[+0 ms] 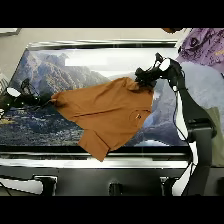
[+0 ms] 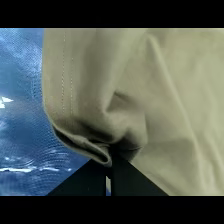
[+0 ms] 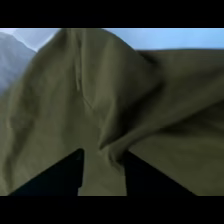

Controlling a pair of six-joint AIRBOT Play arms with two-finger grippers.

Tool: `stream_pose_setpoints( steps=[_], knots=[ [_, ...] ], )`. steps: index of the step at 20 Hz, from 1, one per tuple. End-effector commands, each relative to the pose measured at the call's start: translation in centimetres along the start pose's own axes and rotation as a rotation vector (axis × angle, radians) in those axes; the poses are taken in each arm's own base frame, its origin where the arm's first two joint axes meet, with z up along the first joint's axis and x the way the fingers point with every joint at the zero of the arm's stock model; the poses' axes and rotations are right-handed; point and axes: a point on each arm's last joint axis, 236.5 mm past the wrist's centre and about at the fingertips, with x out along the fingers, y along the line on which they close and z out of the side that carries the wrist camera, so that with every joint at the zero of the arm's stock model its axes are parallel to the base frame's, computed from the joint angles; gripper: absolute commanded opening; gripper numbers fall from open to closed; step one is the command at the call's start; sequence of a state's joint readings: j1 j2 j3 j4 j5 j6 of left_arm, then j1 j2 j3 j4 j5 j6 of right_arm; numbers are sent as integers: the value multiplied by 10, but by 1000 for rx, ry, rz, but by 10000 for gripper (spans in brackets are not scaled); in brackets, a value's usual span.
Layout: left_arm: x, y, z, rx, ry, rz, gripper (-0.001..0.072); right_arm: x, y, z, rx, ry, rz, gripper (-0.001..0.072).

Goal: Fold the clothes and pants, and hang the long-sleeved shirts on hangers.

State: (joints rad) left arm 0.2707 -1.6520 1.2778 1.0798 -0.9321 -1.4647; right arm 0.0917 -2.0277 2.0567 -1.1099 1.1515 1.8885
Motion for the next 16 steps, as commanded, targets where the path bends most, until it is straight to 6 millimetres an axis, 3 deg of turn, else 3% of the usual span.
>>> stream_pose_setpoints(
  steps=[1,5,7,10,12,16],
  knots=[
    [0,4,-9,-7,52,-3,15,-45,-16,-24,-111,131,-35,322],
    [-20,9,-18,-25,105,-13,15,-145,-60,-27,-213,133,-99,376],
    [-26,10,-19,-27,110,-16,15,-165,-80,-58,-159,176,-83,376],
    [-28,7,-22,-23,121,-19,15,-156,-69,-141,-55,245,55,380],
    [-29,7,-26,-23,134,-21,15,-136,-49,-203,33,251,164,486],
    [-29,6,-30,-23,155,-23,15,-93,-38,-328,195,306,264,487]
  ],
)
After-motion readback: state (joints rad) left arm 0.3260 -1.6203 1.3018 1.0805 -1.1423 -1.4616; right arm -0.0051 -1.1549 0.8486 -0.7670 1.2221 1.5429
